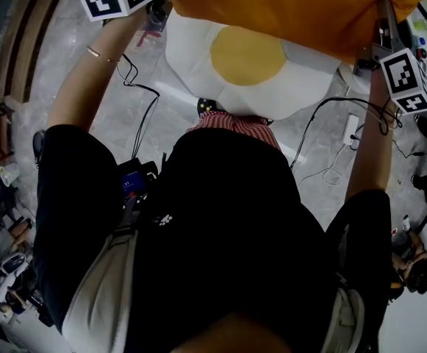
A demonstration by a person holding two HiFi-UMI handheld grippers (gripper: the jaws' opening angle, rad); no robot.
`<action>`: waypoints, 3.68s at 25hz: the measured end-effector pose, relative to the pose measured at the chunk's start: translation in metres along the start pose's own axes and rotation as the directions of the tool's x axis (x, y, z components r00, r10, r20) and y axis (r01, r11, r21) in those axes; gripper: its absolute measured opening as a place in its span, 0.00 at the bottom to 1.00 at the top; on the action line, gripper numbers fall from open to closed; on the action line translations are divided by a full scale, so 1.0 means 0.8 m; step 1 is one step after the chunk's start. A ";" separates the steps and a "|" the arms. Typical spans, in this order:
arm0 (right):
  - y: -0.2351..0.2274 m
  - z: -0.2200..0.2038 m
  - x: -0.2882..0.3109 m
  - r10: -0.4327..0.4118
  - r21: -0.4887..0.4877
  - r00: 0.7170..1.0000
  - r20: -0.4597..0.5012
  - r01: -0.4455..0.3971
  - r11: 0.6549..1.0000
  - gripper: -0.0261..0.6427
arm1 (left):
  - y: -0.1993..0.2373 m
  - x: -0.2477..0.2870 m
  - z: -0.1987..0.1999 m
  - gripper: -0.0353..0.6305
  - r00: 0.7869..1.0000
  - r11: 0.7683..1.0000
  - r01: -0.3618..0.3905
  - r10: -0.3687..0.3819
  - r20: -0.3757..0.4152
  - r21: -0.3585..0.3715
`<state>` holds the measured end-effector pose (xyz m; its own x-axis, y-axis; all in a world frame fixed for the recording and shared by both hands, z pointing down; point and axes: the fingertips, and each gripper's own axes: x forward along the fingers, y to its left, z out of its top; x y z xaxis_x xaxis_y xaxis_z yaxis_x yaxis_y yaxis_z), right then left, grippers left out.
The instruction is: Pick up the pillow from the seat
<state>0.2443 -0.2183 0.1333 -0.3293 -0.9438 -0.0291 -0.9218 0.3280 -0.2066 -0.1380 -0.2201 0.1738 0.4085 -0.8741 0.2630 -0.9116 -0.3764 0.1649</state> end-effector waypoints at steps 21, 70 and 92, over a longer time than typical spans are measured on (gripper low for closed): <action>0.003 0.052 -0.024 0.008 -0.001 0.995 0.096 -0.008 1.000 0.27 | -0.028 -0.016 0.053 0.23 0.995 1.000 0.013 -0.014 0.100 0.016; -0.025 0.108 -0.078 -0.005 -0.017 0.993 0.116 0.007 1.000 0.27 | -0.093 -0.016 0.075 0.24 0.991 0.998 0.058 -0.056 0.123 -0.013; -0.027 0.100 -0.078 -0.003 0.000 0.995 0.100 0.003 1.000 0.27 | -0.093 -0.018 0.073 0.24 0.991 0.998 0.065 -0.062 0.119 -0.019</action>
<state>0.3010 -0.1694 0.0613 -0.3043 -0.9442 -0.1261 -0.9228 0.3251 -0.2068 -0.0785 -0.1977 0.1022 0.4561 -0.8792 0.1375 -0.8822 -0.4264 0.1996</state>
